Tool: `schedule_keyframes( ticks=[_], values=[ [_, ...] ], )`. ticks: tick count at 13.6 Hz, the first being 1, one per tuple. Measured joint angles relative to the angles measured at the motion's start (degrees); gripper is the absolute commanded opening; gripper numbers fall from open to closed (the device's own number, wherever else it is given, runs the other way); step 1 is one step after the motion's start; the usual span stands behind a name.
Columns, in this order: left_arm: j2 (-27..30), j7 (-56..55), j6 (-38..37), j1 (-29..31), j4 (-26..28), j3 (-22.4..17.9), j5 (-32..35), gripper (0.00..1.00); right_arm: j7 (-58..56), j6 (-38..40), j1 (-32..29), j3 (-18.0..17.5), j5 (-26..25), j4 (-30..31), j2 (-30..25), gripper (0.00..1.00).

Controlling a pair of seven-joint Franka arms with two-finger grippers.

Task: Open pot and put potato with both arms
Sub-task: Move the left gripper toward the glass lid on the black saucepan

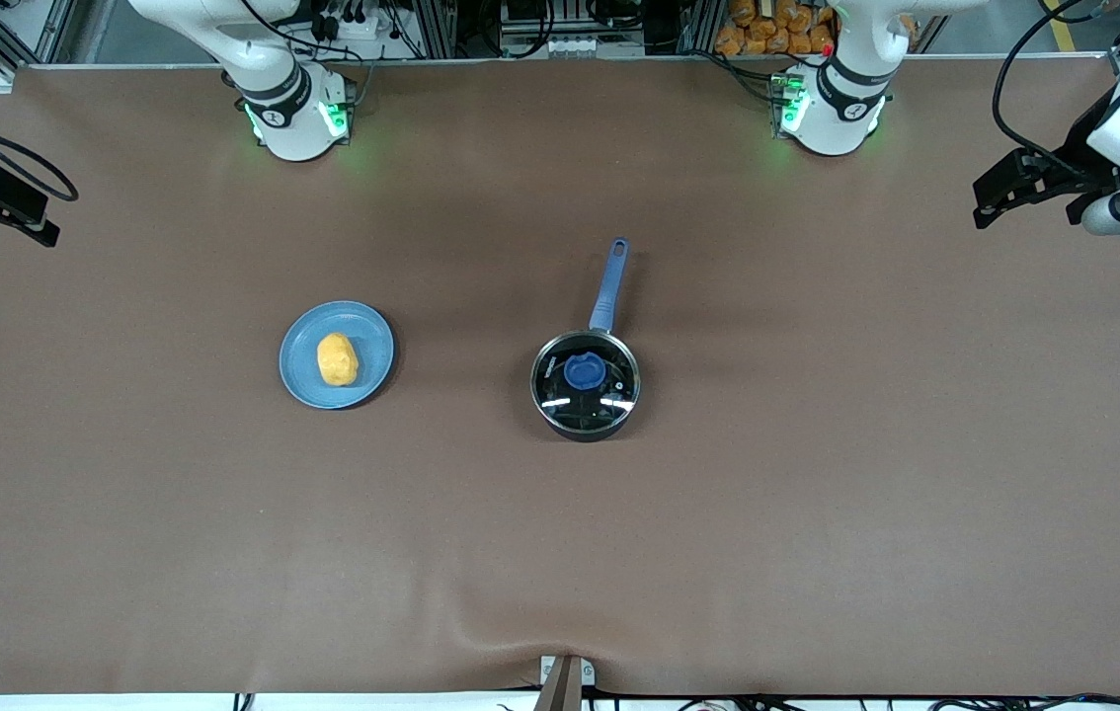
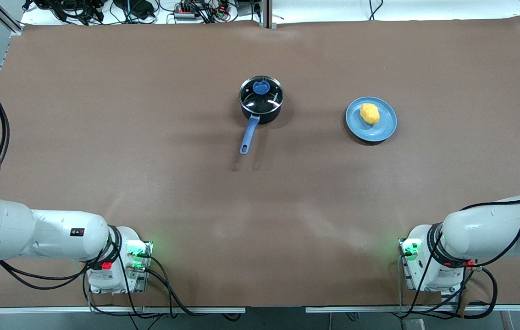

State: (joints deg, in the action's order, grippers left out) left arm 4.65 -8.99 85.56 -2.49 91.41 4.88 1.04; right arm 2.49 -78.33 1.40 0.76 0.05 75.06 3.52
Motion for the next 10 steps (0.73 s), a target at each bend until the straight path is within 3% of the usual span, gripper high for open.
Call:
schedule_keyframes(
  ticks=[10],
  values=[
    [-0.7, 0.0, 0.0, 0.6, -1.1, -0.7, 0.0, 1.0, 0.0, 0.0, 0.0, 0.1, 0.0, 0.8, 0.0, 1.0]
  ],
)
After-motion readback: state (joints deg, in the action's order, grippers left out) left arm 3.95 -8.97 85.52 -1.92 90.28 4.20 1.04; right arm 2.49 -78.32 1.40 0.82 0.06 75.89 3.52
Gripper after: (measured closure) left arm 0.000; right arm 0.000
